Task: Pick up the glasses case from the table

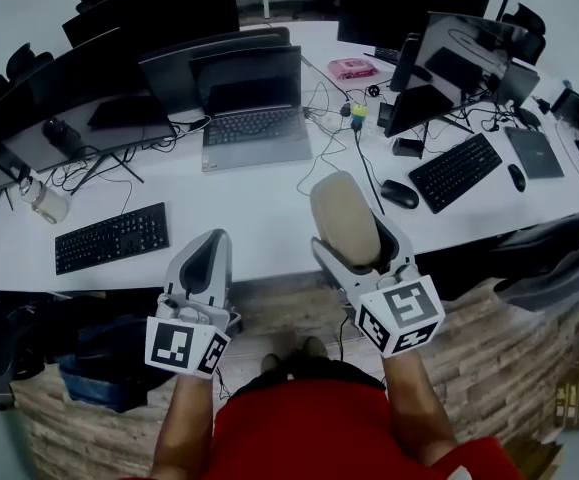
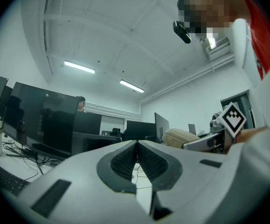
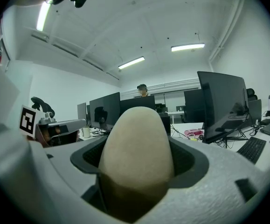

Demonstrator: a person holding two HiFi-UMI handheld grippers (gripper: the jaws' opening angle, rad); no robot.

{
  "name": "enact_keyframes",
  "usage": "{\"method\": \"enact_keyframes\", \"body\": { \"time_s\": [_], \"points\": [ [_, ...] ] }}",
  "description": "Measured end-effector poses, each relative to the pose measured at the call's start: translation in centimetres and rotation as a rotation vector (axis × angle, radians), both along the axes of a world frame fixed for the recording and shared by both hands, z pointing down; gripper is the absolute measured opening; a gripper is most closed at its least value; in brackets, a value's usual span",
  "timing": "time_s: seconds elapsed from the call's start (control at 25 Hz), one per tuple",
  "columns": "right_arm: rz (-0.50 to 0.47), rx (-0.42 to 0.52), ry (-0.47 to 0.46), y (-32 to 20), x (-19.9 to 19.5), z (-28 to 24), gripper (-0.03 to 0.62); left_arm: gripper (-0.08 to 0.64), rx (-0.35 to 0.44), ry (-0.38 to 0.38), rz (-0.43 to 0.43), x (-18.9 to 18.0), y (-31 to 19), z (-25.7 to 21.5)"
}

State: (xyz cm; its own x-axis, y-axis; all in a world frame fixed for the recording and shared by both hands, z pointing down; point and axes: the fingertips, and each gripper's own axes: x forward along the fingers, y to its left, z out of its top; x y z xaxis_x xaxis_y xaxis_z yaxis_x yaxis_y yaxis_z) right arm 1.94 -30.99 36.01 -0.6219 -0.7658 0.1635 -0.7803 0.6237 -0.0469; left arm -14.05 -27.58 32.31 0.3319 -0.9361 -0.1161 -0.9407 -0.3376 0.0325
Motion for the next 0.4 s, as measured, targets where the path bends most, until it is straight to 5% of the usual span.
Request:
{"method": "enact_keyframes", "body": {
  "time_s": [0.4],
  "points": [
    [-0.005,-0.014,-0.008,-0.59,-0.21,0.66,0.39,0.011,-0.004,0.004,-0.011,-0.09,-0.5,0.31]
  ]
}}
